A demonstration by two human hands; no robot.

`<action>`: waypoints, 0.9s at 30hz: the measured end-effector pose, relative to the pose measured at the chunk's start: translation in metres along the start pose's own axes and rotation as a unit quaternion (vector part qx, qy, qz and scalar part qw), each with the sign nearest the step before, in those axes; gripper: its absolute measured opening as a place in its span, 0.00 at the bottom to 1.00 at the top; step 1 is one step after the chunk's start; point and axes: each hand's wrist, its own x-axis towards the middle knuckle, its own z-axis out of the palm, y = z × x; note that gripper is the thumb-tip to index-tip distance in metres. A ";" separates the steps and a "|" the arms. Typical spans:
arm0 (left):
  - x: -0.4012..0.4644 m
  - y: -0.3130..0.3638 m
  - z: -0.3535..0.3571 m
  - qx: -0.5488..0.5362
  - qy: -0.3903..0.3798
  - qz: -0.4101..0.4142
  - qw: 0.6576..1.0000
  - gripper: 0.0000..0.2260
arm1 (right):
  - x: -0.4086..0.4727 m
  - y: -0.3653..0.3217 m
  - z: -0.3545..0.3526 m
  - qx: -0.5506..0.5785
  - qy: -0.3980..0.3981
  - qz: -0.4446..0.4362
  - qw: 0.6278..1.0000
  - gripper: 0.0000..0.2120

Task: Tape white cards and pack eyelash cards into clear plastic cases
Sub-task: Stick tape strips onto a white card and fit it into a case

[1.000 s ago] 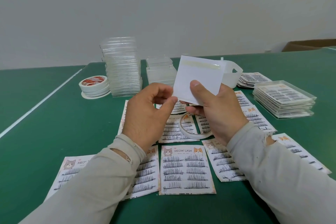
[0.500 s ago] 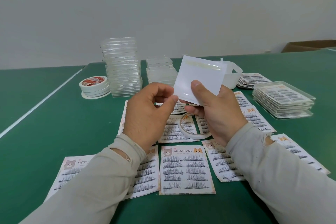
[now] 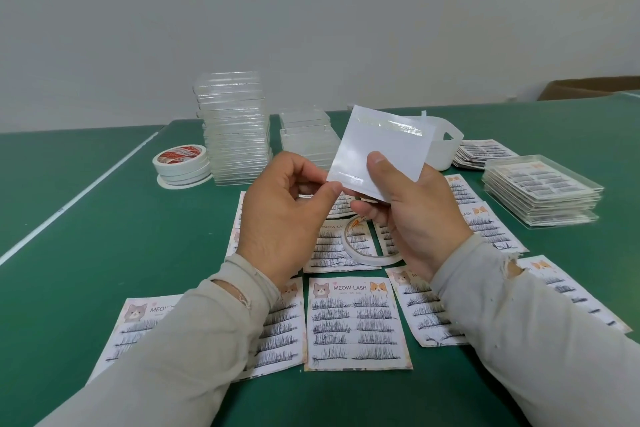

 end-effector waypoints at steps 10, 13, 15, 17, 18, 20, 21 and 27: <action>-0.001 0.001 -0.002 0.022 0.000 0.035 0.999 0.12 | 0.000 0.001 0.000 -0.055 0.008 -0.012 0.998 0.06; -0.001 0.000 -0.003 0.034 0.000 0.046 0.998 0.10 | 0.001 0.001 0.001 -0.026 0.005 -0.005 1.000 0.06; -0.001 0.001 -0.003 0.043 0.000 0.053 0.998 0.09 | 0.001 0.001 0.001 -0.018 -0.003 -0.004 1.000 0.06; -0.001 0.002 -0.003 0.042 0.001 0.057 0.997 0.10 | 0.001 0.000 0.001 -0.013 -0.011 -0.003 1.000 0.06; -0.002 0.002 -0.003 0.042 0.002 0.059 0.997 0.11 | 0.001 0.000 0.001 -0.011 -0.015 -0.003 1.000 0.06; -0.002 0.002 -0.002 0.041 0.006 0.054 0.998 0.11 | 0.001 0.000 0.001 -0.006 -0.017 -0.003 1.000 0.06; -0.002 0.002 -0.003 0.040 0.009 0.050 0.998 0.10 | 0.001 0.000 0.002 -0.005 -0.016 -0.004 1.000 0.06; -0.003 0.004 -0.002 0.041 0.012 0.031 0.999 0.10 | 0.000 0.001 0.002 -0.019 -0.010 -0.018 1.000 0.06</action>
